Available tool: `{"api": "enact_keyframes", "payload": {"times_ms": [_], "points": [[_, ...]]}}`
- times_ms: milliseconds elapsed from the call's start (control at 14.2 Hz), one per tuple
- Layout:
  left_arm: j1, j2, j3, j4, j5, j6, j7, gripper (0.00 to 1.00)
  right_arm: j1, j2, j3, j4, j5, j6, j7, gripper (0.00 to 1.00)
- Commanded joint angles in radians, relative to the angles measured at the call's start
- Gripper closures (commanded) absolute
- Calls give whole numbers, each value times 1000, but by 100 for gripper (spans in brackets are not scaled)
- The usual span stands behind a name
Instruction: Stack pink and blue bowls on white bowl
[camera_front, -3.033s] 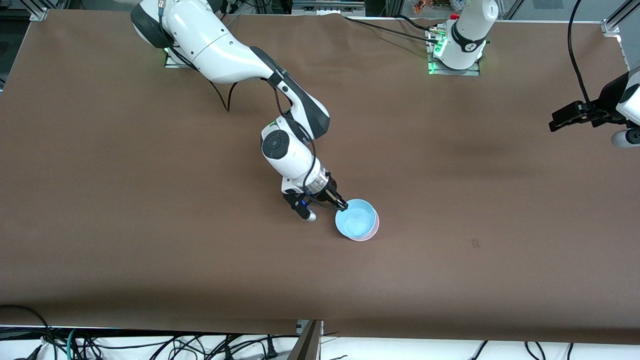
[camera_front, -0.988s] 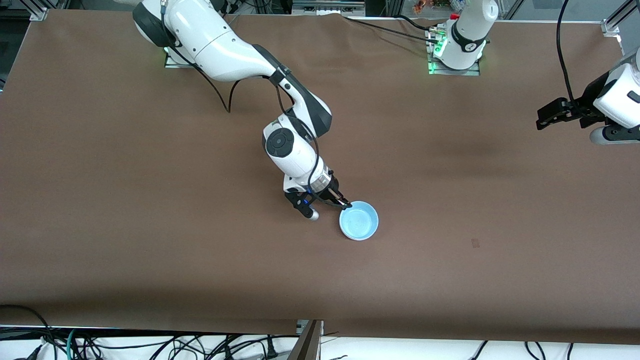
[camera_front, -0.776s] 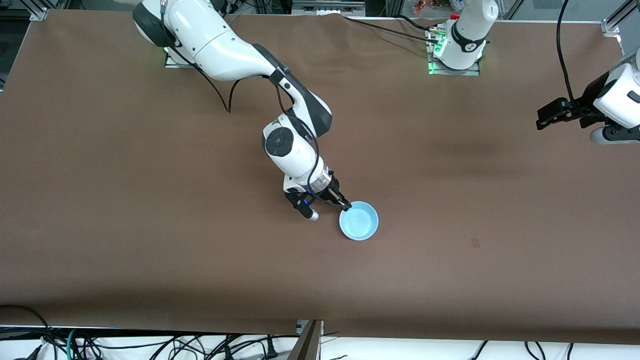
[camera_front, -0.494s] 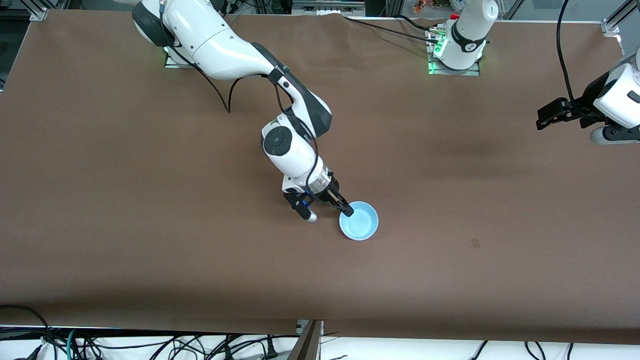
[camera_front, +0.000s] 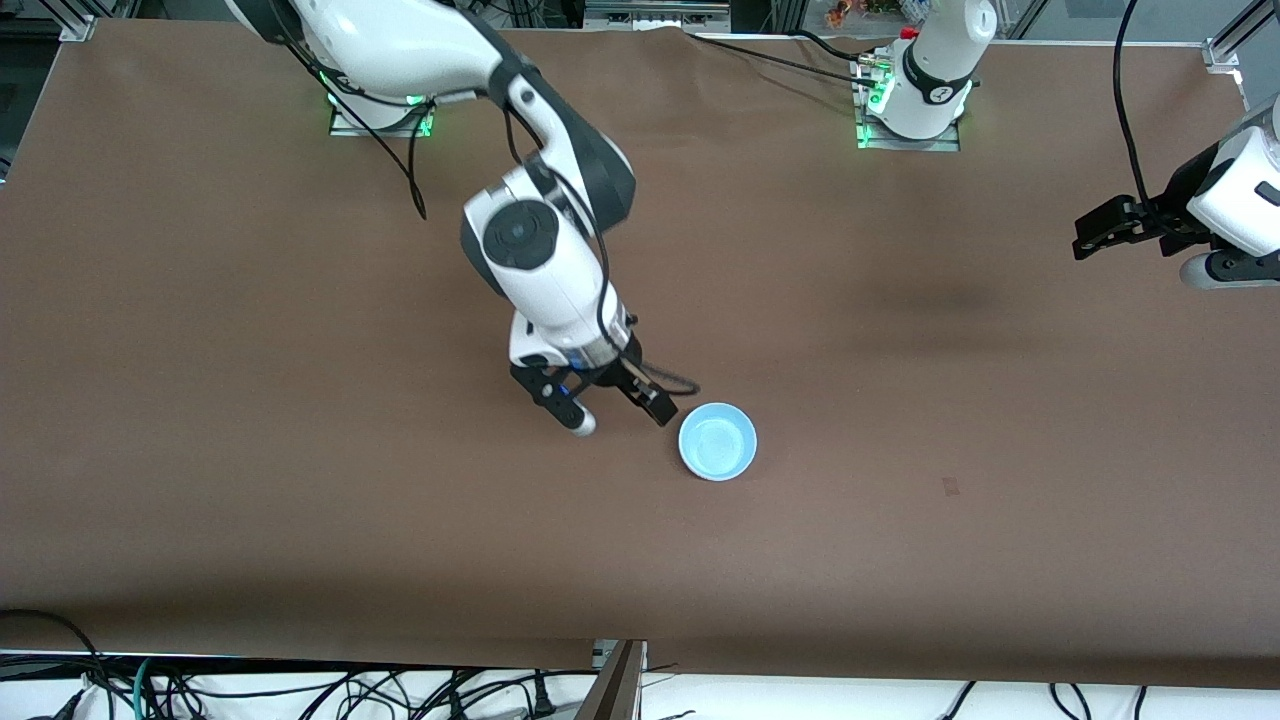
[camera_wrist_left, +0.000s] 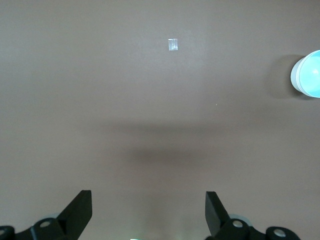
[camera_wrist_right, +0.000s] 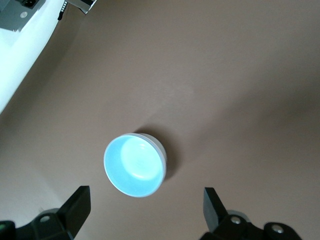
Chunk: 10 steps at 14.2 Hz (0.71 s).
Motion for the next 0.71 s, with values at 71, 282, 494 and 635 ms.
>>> {"api": "enact_keyframes", "payload": {"times_ms": [71,282,494,635], "points": [[3,-5,1,10,25,-8,16,0,-61,-163,-5,-87,-2,-253,-230,0],[-4,-7,-4,10,25,-10,10,0,-100,-353,-38,-294,-2,-298,-368,0],[-4,-5,-5,12,26,-8,7,0,-100,-496,-112,-464,1,-339,-518,0],[-4,-5,-5,12,25,-8,7,0,-100,-553,-189,-520,6,-397,-653,0]]}}
